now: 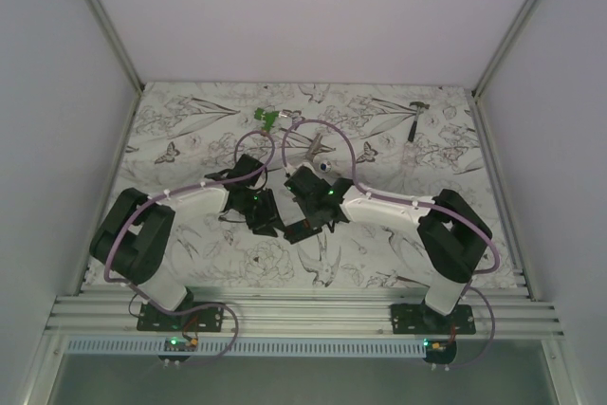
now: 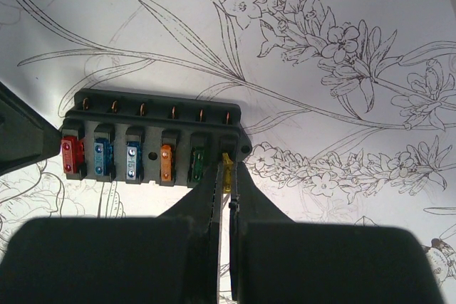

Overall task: Snap on the fuse box
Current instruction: Install the fuse at the fuse box base.

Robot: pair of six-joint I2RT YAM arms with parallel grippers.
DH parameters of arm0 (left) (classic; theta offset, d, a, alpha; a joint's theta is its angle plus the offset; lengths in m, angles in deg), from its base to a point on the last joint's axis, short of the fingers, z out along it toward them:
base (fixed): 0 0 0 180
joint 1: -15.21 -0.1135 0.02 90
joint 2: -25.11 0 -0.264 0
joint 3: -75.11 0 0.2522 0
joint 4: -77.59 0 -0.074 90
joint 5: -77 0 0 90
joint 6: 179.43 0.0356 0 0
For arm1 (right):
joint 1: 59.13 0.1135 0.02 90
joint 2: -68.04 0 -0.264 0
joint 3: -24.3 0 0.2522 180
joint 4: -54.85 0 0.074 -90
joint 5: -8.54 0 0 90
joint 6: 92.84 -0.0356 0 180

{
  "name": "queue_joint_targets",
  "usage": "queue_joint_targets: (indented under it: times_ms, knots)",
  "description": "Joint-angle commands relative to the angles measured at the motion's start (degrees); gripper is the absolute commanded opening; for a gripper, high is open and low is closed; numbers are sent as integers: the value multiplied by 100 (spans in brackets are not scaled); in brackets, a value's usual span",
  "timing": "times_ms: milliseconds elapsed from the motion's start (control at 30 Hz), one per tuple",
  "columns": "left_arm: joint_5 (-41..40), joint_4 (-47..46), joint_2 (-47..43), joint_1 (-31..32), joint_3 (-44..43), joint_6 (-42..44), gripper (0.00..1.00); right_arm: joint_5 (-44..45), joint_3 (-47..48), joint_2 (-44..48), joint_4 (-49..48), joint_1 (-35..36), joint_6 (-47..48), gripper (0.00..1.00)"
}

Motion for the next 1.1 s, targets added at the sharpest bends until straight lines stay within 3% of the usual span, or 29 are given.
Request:
queue_joint_targets:
  times_ms: [0, 333, 1067]
  knots:
    - [-19, 166, -120, -26, 93, -131, 35, -586, -612, -842, 1154, 9, -166, 2]
    - [71, 157, -105, -26, 55, -79, 35, -693, -334, 115, 829, 19, -191, 15]
    - [170, 155, -220, 22, 107, -28, 35, -600, -94, 406, 785, 19, -356, 28]
